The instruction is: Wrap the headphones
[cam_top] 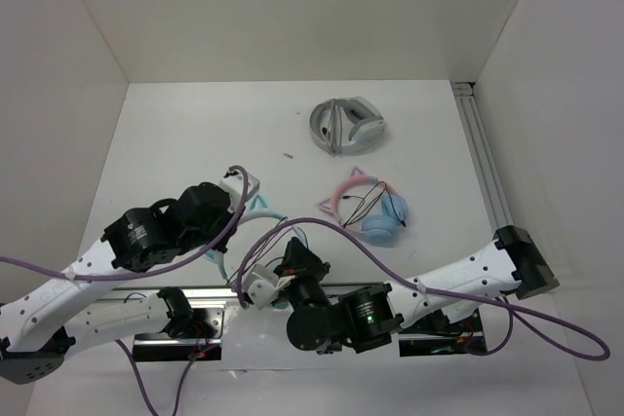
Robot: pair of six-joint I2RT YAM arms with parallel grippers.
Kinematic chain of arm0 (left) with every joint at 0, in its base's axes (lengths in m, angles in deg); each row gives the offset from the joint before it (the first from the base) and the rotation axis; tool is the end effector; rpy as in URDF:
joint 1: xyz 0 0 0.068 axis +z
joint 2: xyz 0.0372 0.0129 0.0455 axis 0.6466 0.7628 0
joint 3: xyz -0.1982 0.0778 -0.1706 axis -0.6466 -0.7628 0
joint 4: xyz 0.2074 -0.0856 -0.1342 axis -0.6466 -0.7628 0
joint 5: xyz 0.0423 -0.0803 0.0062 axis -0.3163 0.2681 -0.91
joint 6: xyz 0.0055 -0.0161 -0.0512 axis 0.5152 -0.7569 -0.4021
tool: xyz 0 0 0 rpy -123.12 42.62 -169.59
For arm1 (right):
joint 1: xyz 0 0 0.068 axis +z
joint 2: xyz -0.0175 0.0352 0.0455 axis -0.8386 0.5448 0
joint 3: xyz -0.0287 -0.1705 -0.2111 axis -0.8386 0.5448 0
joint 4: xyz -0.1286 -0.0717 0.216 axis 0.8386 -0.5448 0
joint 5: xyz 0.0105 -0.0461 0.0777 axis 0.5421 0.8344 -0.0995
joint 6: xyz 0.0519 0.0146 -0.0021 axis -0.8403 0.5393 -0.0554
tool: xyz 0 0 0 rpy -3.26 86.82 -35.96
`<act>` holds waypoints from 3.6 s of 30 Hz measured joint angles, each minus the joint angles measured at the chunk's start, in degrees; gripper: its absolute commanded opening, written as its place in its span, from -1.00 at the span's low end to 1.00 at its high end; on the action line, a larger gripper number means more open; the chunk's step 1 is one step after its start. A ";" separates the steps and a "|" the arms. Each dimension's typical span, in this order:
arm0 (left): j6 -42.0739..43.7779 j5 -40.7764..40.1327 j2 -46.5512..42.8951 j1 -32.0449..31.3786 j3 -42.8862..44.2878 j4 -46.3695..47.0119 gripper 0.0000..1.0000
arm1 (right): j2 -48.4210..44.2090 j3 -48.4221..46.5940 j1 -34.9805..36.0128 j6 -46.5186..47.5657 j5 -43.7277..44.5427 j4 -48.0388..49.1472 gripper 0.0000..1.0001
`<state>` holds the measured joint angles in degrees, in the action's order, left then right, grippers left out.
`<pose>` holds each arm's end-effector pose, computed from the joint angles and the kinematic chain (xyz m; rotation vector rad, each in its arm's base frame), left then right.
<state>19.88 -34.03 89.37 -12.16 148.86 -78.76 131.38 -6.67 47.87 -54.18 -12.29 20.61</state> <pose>0.1004 -0.1107 0.3546 0.5499 2.2214 -0.2177 -0.0428 0.2956 0.3278 -1.0598 1.2881 -0.2641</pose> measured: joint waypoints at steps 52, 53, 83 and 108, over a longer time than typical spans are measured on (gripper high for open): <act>-0.35 5.97 4.44 0.09 12.70 -7.08 -1.00 | -5.20 -7.74 -36.48 -12.92 -45.90 -26.88 0.02; -0.26 6.01 4.44 0.07 12.70 -7.91 -1.00 | -4.94 -7.74 -37.38 -12.96 -45.83 -26.84 0.10; -2.10 5.92 12.52 16.63 10.34 0.20 -1.00 | -21.70 -6.23 -42.45 -29.57 -21.14 -17.33 1.00; -14.23 3.91 35.60 21.07 12.92 18.01 -1.00 | -28.70 -14.71 -42.45 -46.40 -20.68 -35.26 1.00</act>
<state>5.65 -30.12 124.97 8.91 161.77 -60.75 102.68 -21.38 5.42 -100.58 -32.97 -14.65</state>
